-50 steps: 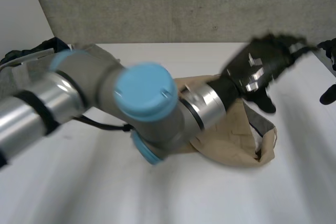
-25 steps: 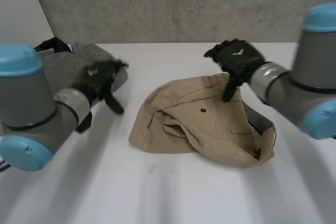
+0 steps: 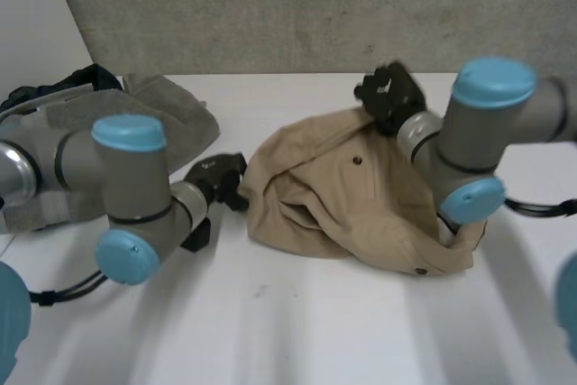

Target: Fold the laundry.

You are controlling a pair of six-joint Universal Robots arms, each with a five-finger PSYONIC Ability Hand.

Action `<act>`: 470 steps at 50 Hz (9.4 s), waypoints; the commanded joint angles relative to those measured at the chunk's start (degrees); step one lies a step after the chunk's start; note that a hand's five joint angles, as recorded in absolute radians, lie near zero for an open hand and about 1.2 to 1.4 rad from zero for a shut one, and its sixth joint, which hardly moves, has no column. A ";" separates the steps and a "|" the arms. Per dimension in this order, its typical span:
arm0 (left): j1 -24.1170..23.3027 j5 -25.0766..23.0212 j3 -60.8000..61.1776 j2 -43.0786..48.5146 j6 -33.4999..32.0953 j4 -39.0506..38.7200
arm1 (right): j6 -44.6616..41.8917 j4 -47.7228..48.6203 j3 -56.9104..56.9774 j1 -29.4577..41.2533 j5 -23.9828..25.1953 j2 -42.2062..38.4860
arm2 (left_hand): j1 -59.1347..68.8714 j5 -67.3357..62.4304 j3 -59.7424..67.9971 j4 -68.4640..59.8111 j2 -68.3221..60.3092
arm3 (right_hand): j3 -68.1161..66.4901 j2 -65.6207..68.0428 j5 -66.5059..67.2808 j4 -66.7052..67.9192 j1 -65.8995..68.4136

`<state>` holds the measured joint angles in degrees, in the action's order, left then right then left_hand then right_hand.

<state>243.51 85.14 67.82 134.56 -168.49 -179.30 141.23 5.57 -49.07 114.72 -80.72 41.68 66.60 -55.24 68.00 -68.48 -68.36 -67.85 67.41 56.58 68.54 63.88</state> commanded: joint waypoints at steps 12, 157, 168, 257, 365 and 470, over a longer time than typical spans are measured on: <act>3.90 0.55 -1.73 -39.53 -8.69 -2.02 | 0.45 -18.47 -8.85 -4.06 -1.63 41.63 | 13.40 -14.76 12.00 -11.52 -11.64 | -12.15 12.59 13.42 11.46 16.12; -3.92 8.11 6.36 -8.87 -31.02 -20.83 | 13.46 2.33 -42.51 -10.92 -3.04 17.39 | -56.60 55.24 -58.00 58.48 58.36 | 26.55 -26.11 -25.28 -27.24 -22.58; -3.66 8.20 8.73 -12.30 -30.67 -20.74 | -1.99 3.93 -46.20 -16.98 -10.77 23.35 | -56.60 55.24 -58.00 58.48 58.36 | -12.15 12.59 13.42 11.46 16.12; -7.62 -17.94 -6.38 -16.95 -22.42 3.34 | 34.19 -1.08 -42.94 -7.67 -1.99 24.77 | -49.15 47.80 -50.56 51.04 50.92 | 57.85 -57.41 -56.58 -58.54 -53.88; -2.88 -13.53 -8.40 -23.90 -10.45 2.72 | 18.03 23.51 -32.61 -27.20 7.29 21.66 | -53.19 51.83 -54.59 55.07 54.95 | 57.85 -57.41 -56.58 -58.54 -53.88; 3.02 -21.07 -17.45 11.25 -37.61 5.10 | 12.59 13.76 -60.09 16.15 -7.52 31.37 | -35.06 33.71 -36.47 36.94 36.82 | 44.53 -44.09 -43.26 -45.22 -40.56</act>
<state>248.48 63.76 52.48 143.42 -205.94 -175.74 158.97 14.56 -107.80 130.25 -86.71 76.44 19.71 -9.24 18.88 -19.16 -19.00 -12.47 12.29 2.96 12.50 13.29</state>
